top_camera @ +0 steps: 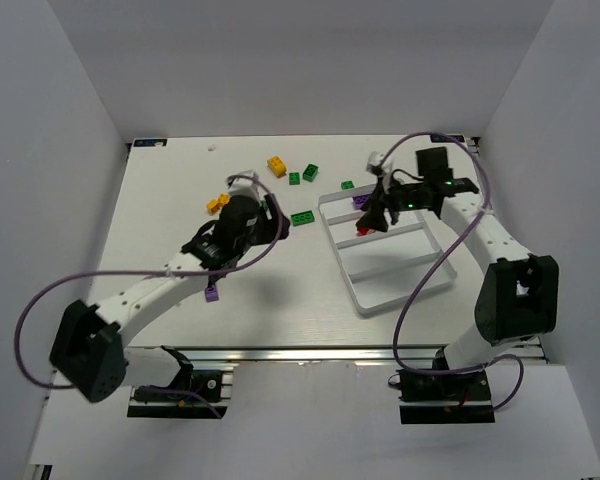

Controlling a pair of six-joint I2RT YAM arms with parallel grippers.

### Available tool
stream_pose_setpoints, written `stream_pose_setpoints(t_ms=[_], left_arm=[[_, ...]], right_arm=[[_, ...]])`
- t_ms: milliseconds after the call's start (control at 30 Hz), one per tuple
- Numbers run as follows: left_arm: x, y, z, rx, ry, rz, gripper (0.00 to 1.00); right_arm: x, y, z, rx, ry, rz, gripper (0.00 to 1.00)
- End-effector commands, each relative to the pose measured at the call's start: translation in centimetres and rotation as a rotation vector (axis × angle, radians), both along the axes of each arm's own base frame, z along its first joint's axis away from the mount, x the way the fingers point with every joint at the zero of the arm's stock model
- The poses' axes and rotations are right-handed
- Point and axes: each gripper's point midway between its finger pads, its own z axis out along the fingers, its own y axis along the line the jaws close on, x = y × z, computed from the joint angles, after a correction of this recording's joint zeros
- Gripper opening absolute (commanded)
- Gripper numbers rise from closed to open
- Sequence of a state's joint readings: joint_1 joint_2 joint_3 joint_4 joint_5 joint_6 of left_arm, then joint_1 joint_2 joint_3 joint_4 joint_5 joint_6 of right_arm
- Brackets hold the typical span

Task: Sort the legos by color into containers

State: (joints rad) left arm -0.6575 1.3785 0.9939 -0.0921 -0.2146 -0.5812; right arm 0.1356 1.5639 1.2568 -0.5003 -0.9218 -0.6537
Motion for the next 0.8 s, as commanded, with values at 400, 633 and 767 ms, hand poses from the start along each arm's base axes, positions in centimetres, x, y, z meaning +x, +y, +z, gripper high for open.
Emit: stream_pose_setpoints(t_ms=[400, 633, 767], left_arm=[[-6.9, 13.1, -2.3, -0.025, 0.149, 0.391, 0.84], [-8.4, 15.5, -6.0, 0.044, 0.313, 0.465, 0.84], [-8.9, 16.8, -7.3, 0.032, 0.365, 0.507, 0.84]], right_arm=[[0.6, 9.6, -1.0, -0.178, -0.073, 0.179, 0.71], [1.3, 11.5, -0.8, -0.156, 0.017, 0.096, 0.71], [1.1, 12.4, -0.7, -0.151, 0.031, 0.083, 0.72]])
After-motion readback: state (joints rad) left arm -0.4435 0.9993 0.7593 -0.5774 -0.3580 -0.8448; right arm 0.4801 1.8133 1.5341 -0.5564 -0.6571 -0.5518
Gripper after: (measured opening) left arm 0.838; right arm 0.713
